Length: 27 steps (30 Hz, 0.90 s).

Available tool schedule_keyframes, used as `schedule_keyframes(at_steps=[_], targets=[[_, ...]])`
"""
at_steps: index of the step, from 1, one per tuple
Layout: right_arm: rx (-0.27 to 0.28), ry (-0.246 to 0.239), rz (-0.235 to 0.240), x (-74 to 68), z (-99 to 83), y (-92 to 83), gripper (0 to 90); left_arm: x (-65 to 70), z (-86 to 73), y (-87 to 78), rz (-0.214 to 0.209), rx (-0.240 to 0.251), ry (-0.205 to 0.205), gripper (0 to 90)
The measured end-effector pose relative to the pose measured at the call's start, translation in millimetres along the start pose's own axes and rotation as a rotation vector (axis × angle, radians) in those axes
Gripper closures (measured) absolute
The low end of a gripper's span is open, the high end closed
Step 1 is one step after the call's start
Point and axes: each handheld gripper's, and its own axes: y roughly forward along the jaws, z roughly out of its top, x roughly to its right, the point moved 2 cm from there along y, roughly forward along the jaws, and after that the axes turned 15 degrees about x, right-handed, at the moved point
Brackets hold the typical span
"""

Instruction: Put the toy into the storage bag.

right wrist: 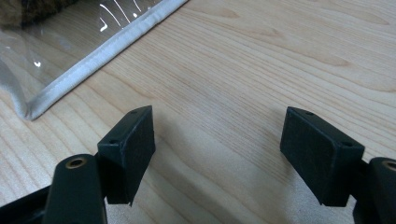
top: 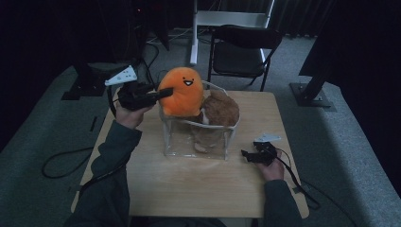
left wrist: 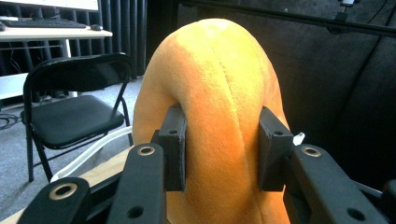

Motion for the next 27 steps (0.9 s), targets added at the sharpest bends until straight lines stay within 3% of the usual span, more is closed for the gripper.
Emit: schedule_keyframes(at_steps=[27], targets=[[0.0,0.0,0.0,0.0,0.0,0.0,25.4,-8.1,-9.9,3.4,0.065,-0.022,0.044,62.6]])
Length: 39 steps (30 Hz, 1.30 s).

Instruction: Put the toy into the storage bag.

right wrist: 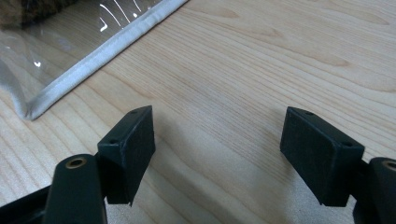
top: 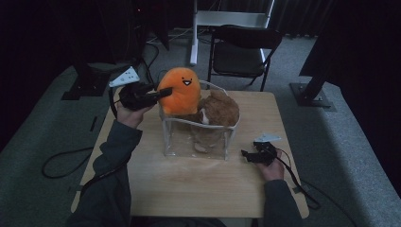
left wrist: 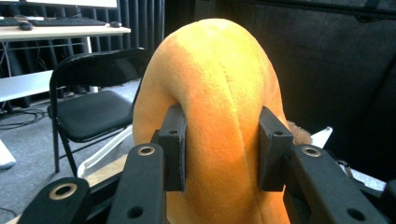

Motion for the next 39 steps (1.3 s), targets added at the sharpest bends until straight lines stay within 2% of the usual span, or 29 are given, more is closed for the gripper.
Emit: schedule_keyframes(at_steps=[6,14,28,39], targets=[[0.0,0.0,0.0,0.0,0.0,0.0,25.4,-2.8,-5.1,-0.2,0.012,-0.004,0.0,62.6],[0.0,0.0,0.0,0.0,0.0,0.0,25.4,-4.1,-10.4,2.5,0.032,-0.024,0.028,62.5],[0.001,0.0,-0.001,-0.1,0.0,0.1,25.4,-8.8,-16.3,5.8,0.066,-0.041,0.046,62.5],[0.001,0.0,0.001,0.0,0.0,0.1,25.4,-11.6,-17.2,8.6,0.082,-0.035,0.043,62.5]])
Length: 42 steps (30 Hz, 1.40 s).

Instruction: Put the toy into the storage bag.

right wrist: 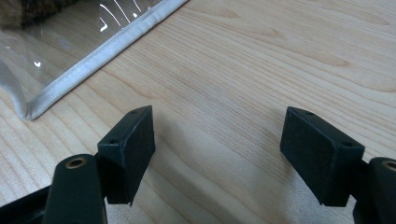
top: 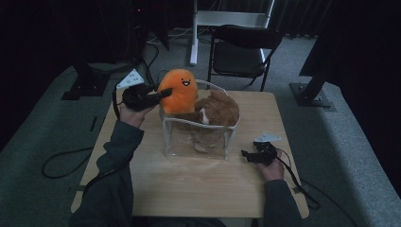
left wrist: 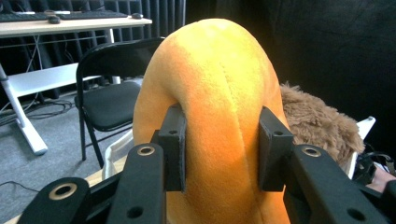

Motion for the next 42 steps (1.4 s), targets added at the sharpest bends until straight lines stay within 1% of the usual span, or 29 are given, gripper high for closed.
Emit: schedule_keyframes(at_steps=[5,11,19,26,33,38,42], targets=[[0.0,-0.001,0.0,0.0,0.0,0.0,25.4,0.9,-1.3,3.1,0.013,-0.006,0.024,62.5],[0.0,-0.001,0.0,0.1,0.0,0.1,25.4,1.1,-5.4,6.8,0.017,-0.011,0.035,62.4],[0.0,-0.001,0.0,0.1,0.0,0.1,25.4,2.2,-12.8,12.0,0.037,-0.038,0.059,62.2],[0.001,-0.001,0.0,0.0,0.0,0.1,25.4,7.7,-23.2,14.8,0.025,-0.067,0.069,61.8],[0.0,0.001,0.0,0.0,0.0,0.0,25.4,15.3,-29.9,14.2,0.003,-0.097,0.092,61.1],[0.0,0.001,0.0,-0.1,0.0,0.0,25.4,22.2,-37.5,14.8,-0.008,-0.139,0.129,60.5],[0.0,0.001,0.0,-0.1,0.0,0.0,25.4,26.0,-42.7,16.2,-0.024,-0.173,0.144,58.5]])
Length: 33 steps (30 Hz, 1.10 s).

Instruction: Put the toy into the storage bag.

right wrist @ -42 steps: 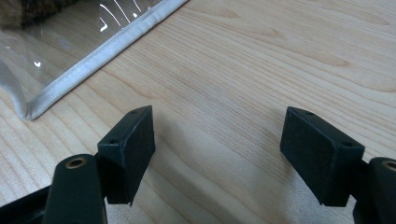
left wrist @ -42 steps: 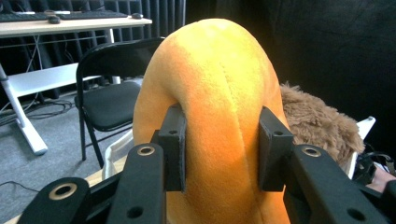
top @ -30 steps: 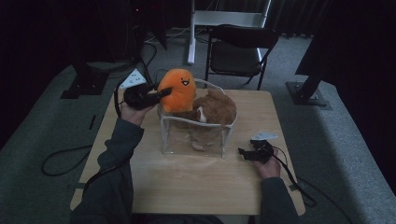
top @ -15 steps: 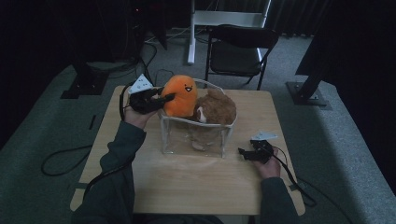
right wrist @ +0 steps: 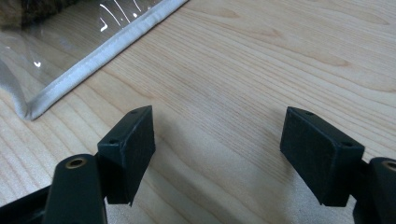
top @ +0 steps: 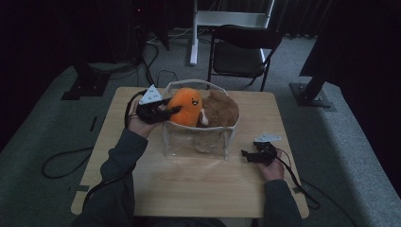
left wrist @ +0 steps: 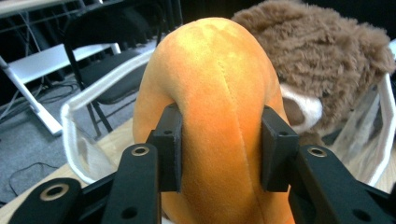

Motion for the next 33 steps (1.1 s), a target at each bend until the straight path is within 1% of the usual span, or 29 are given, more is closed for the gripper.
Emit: schedule_keyframes(at_steps=[2,3,4,9,11,13,15,19,23,25,26,27,30,31,33], targets=[[0.0,0.0,0.0,0.0,0.0,0.0,25.4,1.4,-1.4,1.4,-0.019,-0.012,-0.01,55.2],[0.0,0.0,0.0,0.0,0.0,0.0,25.4,1.4,-2.0,2.2,-0.029,-0.023,-0.011,55.2],[0.0,0.001,0.0,0.0,0.0,0.0,25.4,1.2,-2.2,2.6,-0.033,-0.027,-0.016,53.0],[0.0,0.0,0.0,0.0,0.0,0.0,25.4,-2.4,-3.8,7.0,-0.049,-0.022,-0.069,45.9],[0.0,0.0,0.0,0.0,0.0,0.0,25.4,-2.4,-4.1,8.5,-0.054,-0.021,-0.079,41.5],[0.0,0.0,0.0,0.0,0.0,0.0,25.4,-1.4,-4.2,10.4,-0.062,-0.017,-0.082,40.3],[0.0,0.0,0.0,0.0,0.0,0.0,25.4,0.9,-4.6,13.7,-0.078,-0.027,-0.084,38.6],[0.0,0.0,0.0,0.0,0.0,0.0,25.4,3.5,-5.3,18.5,-0.099,-0.045,-0.087,38.6],[0.0,0.0,0.0,0.0,0.0,0.0,25.4,2.5,-3.3,15.4,-0.11,-0.036,-0.102,40.2],[0.0,0.0,0.0,0.0,0.0,0.0,25.4,1.2,-2.3,12.5,-0.126,-0.024,-0.122,41.0],[0.0,0.0,0.0,0.0,0.0,0.0,25.4,1.0,-2.2,11.9,-0.135,-0.027,-0.129,41.1],[0.0,0.0,0.0,0.0,0.0,0.0,25.4,1.7,-2.8,11.9,-0.137,-0.039,-0.117,41.3],[0.0,0.0,0.0,0.0,0.0,0.0,25.4,2.8,-5.7,13.0,-0.134,-0.071,-0.107,46.0],[0.0,0.0,0.0,0.0,0.0,0.0,25.4,2.8,-7.0,13.1,-0.137,-0.073,-0.111,46.0],[-0.001,0.001,0.0,-0.1,0.0,0.0,25.4,1.9,-8.4,12.4,-0.144,-0.072,-0.115,51.5]])
